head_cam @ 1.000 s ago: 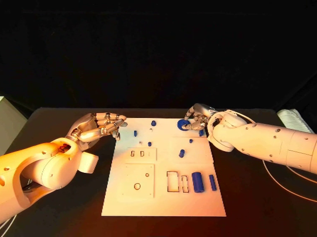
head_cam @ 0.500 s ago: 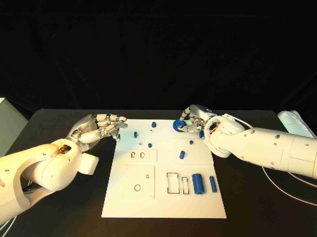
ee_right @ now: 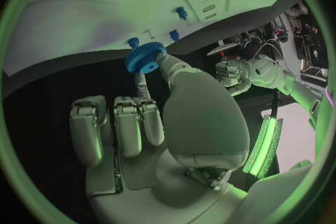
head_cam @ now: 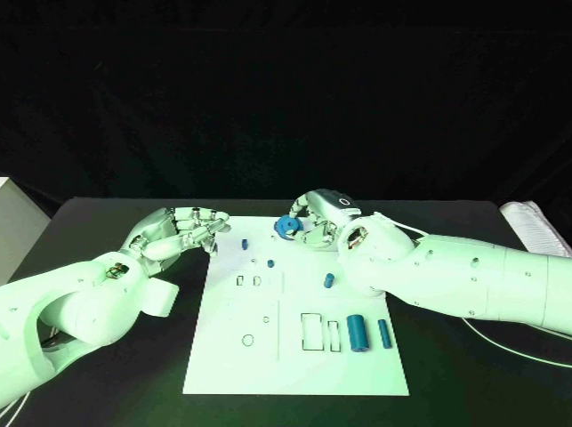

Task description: Assemble the parts on the task board

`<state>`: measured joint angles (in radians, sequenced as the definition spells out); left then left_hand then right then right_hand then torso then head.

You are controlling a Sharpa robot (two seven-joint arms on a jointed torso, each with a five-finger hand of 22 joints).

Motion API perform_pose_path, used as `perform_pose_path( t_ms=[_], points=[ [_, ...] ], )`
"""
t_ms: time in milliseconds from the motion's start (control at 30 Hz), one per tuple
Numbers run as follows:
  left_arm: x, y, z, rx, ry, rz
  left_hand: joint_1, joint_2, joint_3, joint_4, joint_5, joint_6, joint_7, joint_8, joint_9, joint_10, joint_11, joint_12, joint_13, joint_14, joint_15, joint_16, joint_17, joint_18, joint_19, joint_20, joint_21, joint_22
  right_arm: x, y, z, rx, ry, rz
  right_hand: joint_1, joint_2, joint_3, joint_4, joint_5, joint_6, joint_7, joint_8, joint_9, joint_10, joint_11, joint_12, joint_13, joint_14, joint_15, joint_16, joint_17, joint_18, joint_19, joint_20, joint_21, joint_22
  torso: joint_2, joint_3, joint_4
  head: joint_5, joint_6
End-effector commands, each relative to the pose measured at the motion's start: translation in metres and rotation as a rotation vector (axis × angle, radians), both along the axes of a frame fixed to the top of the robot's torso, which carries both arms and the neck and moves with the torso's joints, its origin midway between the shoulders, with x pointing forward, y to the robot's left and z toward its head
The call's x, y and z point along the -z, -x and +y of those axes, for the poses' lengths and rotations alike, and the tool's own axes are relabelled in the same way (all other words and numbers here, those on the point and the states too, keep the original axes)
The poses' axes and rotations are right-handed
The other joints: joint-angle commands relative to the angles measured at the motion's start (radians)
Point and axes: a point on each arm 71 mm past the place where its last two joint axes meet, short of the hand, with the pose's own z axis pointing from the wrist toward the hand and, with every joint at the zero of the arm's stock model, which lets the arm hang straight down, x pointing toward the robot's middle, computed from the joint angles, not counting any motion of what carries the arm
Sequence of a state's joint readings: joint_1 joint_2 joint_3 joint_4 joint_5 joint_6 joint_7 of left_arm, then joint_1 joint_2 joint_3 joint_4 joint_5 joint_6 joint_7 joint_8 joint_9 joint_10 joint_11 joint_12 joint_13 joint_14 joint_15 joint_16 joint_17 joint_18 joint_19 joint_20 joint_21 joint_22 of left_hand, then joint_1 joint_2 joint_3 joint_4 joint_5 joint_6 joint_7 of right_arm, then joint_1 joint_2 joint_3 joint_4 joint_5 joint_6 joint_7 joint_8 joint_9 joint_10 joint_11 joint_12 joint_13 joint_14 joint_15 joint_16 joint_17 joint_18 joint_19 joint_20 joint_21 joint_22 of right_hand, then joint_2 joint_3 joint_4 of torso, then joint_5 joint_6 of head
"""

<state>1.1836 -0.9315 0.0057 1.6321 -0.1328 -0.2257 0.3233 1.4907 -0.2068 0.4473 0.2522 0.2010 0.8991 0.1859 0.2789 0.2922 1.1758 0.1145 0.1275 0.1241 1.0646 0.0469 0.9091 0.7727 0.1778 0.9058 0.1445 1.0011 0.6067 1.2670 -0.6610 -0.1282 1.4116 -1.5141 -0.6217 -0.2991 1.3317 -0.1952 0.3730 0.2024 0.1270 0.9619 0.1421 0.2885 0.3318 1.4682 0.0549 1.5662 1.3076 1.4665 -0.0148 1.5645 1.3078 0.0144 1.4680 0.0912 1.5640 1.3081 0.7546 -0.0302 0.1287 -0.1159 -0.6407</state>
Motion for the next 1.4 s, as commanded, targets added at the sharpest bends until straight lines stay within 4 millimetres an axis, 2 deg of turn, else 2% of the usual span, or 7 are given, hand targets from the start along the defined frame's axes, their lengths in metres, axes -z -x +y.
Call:
perform_pose_path(
  t_ms=[33,167,300,600,867,1100,1400],
  points=[
    [-0.001,0.000,-0.003,0.022,0.008,-0.006,-0.007,0.002,0.005,0.002,-0.003,-0.006,-0.002,-0.001,0.001,-0.007,0.000,0.005,0.001,-0.003,0.000,0.006,-0.002,0.005,-0.007,0.001,0.004,0.001,0.003,0.001,0.010,-0.011,0.049,-0.047,0.001,-0.011,0.000,0.003,-0.005,0.018,-0.015,-0.002,0.000,0.103,-0.006,0.005,0.263,0.103,-0.008,0.005,0.258,-0.014,0.103,-0.008,0.007,0.263,0.001,-0.0005,0.0004,0.001,0.001],
    [-0.001,0.000,-0.002,0.020,0.007,-0.006,-0.007,0.002,0.005,0.002,-0.003,-0.006,-0.002,-0.001,0.001,-0.007,0.000,0.005,0.001,-0.004,0.000,0.006,-0.002,0.005,-0.008,0.001,0.004,0.001,0.008,-0.001,0.019,-0.013,0.062,-0.036,0.001,-0.011,0.000,0.003,-0.005,0.019,-0.015,-0.002,0.000,0.103,-0.006,0.005,0.263,0.103,-0.008,0.005,0.258,-0.014,0.103,-0.008,0.007,0.263,0.002,0.0012,0.0007,0.002,0.002],
    [-0.001,-0.001,-0.002,0.019,0.006,-0.006,-0.006,0.002,0.006,0.000,-0.003,-0.007,-0.002,-0.001,0.002,-0.007,0.000,0.005,0.002,-0.004,0.000,0.006,-0.002,0.005,-0.008,0.001,0.005,0.002,0.012,-0.003,0.026,-0.016,0.072,-0.027,0.001,-0.010,0.000,0.004,-0.006,0.019,-0.015,-0.002,0.000,0.103,-0.006,0.005,0.263,0.103,-0.008,0.005,0.258,-0.014,0.103,-0.008,0.007,0.263,0.001,-0.0005,0.0037,0.001,0.002],
    [0.000,-0.002,-0.004,0.022,0.008,-0.006,-0.004,0.002,0.007,-0.001,-0.003,-0.007,-0.002,0.000,0.002,-0.007,0.000,0.006,0.002,-0.004,0.000,0.007,-0.002,0.005,-0.009,0.001,0.005,0.002,0.019,-0.006,0.038,-0.012,0.090,-0.004,-0.004,-0.012,-0.001,0.007,-0.006,0.017,-0.014,-0.004,-0.001,0.103,-0.006,0.005,0.263,0.103,-0.008,0.005,0.258,-0.014,0.103,-0.008,0.007,0.263,0.001,0.0012,0.0015,0.007,0.001],
    [0.000,-0.002,-0.004,0.024,0.009,-0.007,-0.006,0.001,0.007,0.000,-0.003,-0.007,-0.002,0.000,0.002,-0.007,0.001,0.006,0.002,-0.004,0.001,0.007,-0.002,0.005,-0.009,0.001,0.006,0.003,0.023,-0.009,0.040,0.001,0.108,0.007,-0.007,-0.014,-0.002,0.009,-0.004,0.017,-0.014,-0.006,-0.002,0.103,-0.006,0.005,0.263,0.103,-0.008,0.004,0.257,-0.014,0.103,-0.008,0.007,0.263,0.001,0.0002,0.0022,0.009,0.000],
    [0.000,-0.002,-0.004,0.024,0.009,-0.006,-0.006,0.001,0.007,0.000,-0.003,-0.007,-0.002,0.000,0.002,-0.007,0.001,0.006,0.002,-0.004,0.001,0.007,-0.002,0.005,-0.009,0.001,0.006,0.003,0.027,-0.011,0.042,0.008,0.121,0.017,-0.010,-0.016,-0.004,0.011,-0.003,0.016,-0.013,-0.007,-0.002,0.103,-0.005,0.005,0.263,0.102,-0.007,0.004,0.255,-0.014,0.103,-0.008,0.007,0.263,0.001,0.0018,0.0003,0.011,0.001],
    [0.000,-0.002,-0.004,0.027,0.009,-0.003,-0.008,0.001,0.006,0.001,-0.004,-0.008,-0.001,0.000,0.003,-0.008,0.001,0.007,0.003,-0.005,0.001,0.008,-0.002,0.005,-0.010,0.001,0.007,0.003,0.029,-0.015,0.042,0.019,0.124,0.021,-0.011,-0.019,-0.005,0.012,-0.002,0.012,-0.013,-0.009,-0.003,0.099,-0.005,0.001,0.260,0.102,-0.007,0.004,0.255,-0.014,0.103,-0.008,0.007,0.263,0.001,0.0016,0.0005,0.013,0.002]
  ],
)
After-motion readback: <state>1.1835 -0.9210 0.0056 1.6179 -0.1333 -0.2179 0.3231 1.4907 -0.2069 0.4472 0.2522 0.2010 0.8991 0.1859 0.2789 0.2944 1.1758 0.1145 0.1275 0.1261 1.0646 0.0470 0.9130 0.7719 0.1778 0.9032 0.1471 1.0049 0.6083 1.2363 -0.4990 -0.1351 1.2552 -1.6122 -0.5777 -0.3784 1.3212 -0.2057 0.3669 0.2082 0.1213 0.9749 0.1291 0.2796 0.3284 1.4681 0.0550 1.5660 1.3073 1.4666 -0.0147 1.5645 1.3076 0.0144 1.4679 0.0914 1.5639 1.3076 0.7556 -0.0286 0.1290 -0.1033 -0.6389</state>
